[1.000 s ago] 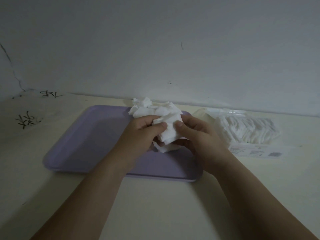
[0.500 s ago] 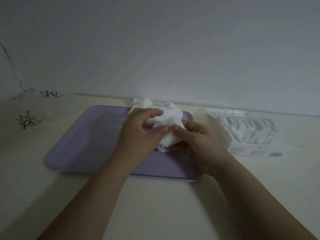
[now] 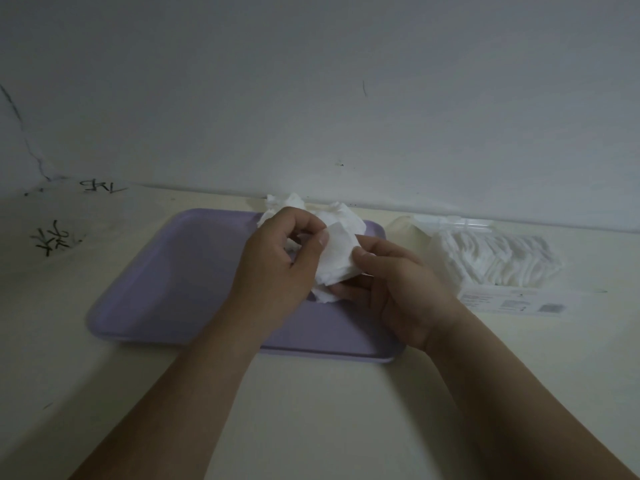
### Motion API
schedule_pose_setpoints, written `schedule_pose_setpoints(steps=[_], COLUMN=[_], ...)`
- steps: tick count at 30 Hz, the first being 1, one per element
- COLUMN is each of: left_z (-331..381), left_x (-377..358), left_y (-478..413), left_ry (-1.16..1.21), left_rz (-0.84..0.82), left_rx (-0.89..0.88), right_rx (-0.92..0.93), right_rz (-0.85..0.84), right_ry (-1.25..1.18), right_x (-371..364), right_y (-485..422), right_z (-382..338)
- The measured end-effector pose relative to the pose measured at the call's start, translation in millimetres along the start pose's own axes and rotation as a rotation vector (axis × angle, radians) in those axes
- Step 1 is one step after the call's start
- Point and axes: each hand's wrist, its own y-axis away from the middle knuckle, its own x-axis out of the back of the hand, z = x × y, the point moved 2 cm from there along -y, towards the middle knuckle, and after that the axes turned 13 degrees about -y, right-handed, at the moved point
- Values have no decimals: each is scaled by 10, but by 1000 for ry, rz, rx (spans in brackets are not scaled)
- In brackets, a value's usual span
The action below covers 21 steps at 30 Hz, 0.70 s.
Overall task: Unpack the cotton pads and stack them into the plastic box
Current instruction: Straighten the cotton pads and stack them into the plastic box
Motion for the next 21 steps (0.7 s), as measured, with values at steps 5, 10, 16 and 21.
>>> schedule_pose_setpoints(steps=[5, 10, 16, 21], left_z=[1, -31, -78, -83], left_x=[47, 3, -14, -29], left_y=[-30, -38, -31, -32], left_ry=[48, 176, 73, 54], left_rz=[78, -137, -154, -142], left_rx=[18, 20, 40, 46], right_rx=[-1, 18, 56, 73], right_rz=[33, 20, 30, 38], right_ry=[-22, 7, 76, 119], right_x=[9, 20, -1, -7], right_y=[-24, -31, 3, 13], right_z=[11, 4, 14, 10])
